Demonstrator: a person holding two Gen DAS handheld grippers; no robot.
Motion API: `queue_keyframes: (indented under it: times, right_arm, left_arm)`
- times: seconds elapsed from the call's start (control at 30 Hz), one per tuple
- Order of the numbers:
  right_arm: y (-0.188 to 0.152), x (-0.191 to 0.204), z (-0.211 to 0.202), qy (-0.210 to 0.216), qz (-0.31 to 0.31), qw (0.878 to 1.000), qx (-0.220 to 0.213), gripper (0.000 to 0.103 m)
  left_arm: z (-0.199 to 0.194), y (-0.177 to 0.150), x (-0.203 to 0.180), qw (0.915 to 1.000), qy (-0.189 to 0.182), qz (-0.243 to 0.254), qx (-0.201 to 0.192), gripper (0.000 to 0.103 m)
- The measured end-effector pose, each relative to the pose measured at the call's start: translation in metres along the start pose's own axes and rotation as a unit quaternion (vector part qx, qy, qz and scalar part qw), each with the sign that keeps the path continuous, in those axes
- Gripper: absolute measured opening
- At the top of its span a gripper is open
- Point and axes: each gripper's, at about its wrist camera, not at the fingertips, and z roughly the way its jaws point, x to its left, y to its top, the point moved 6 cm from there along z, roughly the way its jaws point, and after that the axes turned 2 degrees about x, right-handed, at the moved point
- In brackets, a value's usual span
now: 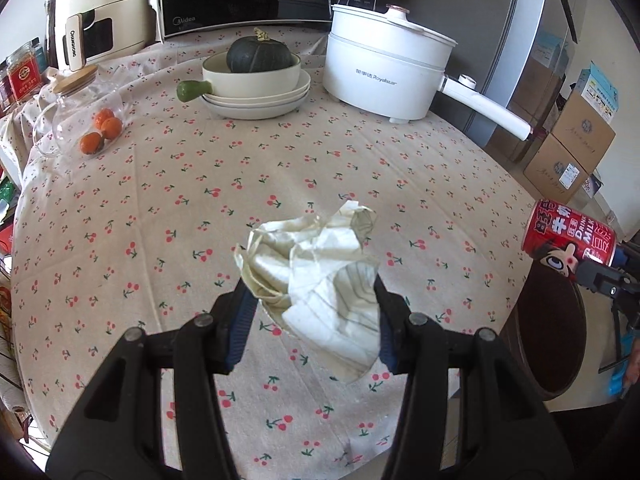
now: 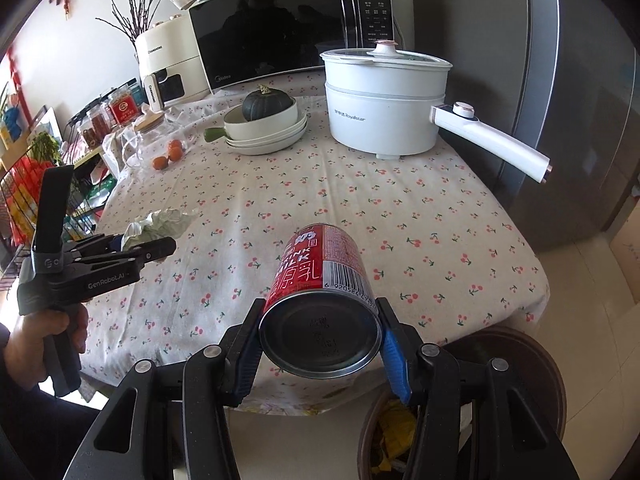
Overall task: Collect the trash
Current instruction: 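Carry the tissue and red can with both grippers over the brown bin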
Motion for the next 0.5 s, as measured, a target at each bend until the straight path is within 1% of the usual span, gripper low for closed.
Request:
queue_keyframes:
  times: [0.1, 0.23, 0.37, 0.5]
  right_arm:
    - [-0.014, -0.02, -0.011, -0.01, 0.014, 1.0, -0.001, 0.053]
    - [-0.036, -0.052, -0.029, -0.025, 0.039, 0.999, -0.004, 0.053]
    - [-0.063, -0.086, -0.045, -0.041, 0.066, 0.997, -0.004, 0.053]
    - [-0.092, -0.119, -0.053, -0.059, 0.097, 0.993, 0.006, 0.053]
  left_arm:
    - [0.001, -0.011, -0.02, 0.9998, -0.02, 0.001, 0.007, 0.053]
    - [0.002, -0.025, -0.056, 0.9986, -0.048, 0.019, 0.013, 0.053]
    - [0.005, -0.037, -0.1, 0.9952, -0.076, 0.058, 0.022, 0.054]
    - [0.01, -0.046, -0.144, 0.9899, -0.102, 0.093, 0.032, 0.054]
